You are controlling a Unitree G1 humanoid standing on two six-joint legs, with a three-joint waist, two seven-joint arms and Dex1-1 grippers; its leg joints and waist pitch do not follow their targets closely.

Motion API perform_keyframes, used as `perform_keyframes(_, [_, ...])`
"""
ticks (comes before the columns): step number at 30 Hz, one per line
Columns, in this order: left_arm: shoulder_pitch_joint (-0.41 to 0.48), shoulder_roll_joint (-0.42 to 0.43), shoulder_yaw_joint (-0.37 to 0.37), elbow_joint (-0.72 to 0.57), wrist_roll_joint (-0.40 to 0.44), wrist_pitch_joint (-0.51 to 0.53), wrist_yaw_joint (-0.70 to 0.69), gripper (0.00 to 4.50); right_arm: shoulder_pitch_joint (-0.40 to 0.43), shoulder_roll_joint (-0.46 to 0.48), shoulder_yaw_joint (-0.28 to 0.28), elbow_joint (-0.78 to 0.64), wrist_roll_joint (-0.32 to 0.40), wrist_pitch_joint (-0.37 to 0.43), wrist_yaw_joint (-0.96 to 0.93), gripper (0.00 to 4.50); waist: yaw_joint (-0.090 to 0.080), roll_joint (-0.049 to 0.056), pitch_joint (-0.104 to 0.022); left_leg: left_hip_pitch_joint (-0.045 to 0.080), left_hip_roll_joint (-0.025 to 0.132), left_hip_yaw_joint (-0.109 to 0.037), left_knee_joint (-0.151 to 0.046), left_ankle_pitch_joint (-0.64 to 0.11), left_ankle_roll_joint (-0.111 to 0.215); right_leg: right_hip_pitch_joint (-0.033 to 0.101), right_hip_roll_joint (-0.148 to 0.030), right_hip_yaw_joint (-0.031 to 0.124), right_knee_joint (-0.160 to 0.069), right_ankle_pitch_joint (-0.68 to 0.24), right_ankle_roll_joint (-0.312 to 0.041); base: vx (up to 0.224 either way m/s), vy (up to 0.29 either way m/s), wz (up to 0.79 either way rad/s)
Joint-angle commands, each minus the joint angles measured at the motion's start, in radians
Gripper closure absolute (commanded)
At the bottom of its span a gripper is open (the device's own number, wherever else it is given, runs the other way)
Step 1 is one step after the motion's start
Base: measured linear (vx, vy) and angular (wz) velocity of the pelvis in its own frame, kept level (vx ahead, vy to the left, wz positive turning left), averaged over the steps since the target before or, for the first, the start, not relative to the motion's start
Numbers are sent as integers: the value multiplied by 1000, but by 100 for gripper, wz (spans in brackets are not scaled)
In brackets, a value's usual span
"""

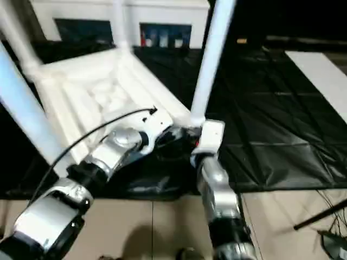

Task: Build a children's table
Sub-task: Rotate leg to tighten

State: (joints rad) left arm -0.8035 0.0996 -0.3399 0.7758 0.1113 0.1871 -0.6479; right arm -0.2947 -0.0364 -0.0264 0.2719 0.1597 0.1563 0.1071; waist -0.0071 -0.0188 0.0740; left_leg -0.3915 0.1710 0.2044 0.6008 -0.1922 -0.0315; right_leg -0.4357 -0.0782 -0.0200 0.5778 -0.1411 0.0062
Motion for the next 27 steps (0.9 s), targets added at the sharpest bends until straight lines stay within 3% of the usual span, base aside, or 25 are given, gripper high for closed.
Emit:
perform_keyframes(1, [45,44,-19,-105,-10,-34,-93,450,50,-62,1,-128,15,38,77,47,14,-9,-76,12,49,-21,-70,-96,131,68,-55,28,-42,-56,-257,62,-17,1])
perform_keyframes(3, [81,82,-39,-175,-18,-36,-164,450,93,-117,6,-196,30,62,144,30,24,-9,-74,19,50,-17,-68,-86,148,65,-52,29,-41,-29,-275,29,-9,-1])
perform_keyframes(5, [106,115,-57,-221,-31,-34,-217,450,124,-172,20,-247,42,92,222,13,28,-5,-71,21,53,-18,-71,-116,140,65,-53,28,-43,-74,-279,0,0,0])
perform_keyframes(9, [181,234,-119,-371,-77,-59,-434,450,204,-353,61,-346,129,178,476,13,36,5,-63,31,61,-21,-80,-203,92,58,-52,30,-54,-179,-258,0,0,0])
perform_keyframes(12, [218,286,-136,-459,-100,-24,-536,450,237,-442,89,-369,154,183,608,13,43,6,-61,37,66,-21,-84,-232,68,54,-52,31,-56,-200,-252,0,0,0])
perform_keyframes(13, [218,286,-136,-460,-100,-23,-538,450,237,-443,89,-369,154,183,611,13,43,9,-58,38,64,-18,-86,-251,57,50,-50,32,-58,-215,-252,0,0,0])
perform_keyframes(14, [226,295,-137,-484,-100,-8,-558,450,232,-458,94,-361,151,180,647,13,44,2,-58,42,63,-15,-84,-269,48,46,-50,34,-61,-234,-246,0,0,0])
perform_keyframes(19, [211,285,-143,-480,-97,3,-542,450,179,-441,106,-287,126,173,645,13,42,-3,-60,34,59,-17,-83,-252,32,47,-54,35,-62,-288,-221,0,0,0])
perform_keyframes(23, [203,287,-141,-476,-89,7,-537,450,155,-455,125,-265,125,169,663,13,44,-5,-61,32,58,-18,-82,-242,34,48,-54,35,-63,-299,-207,0,0,0])
perform_keyframes(27, [203,288,-133,-482,-85,19,-537,450,152,-469,135,-256,110,157,693,46,43,-7,-64,27,57,-18,-79,-206,49,53,-54,34,-57,-261,-211,0,0,0])
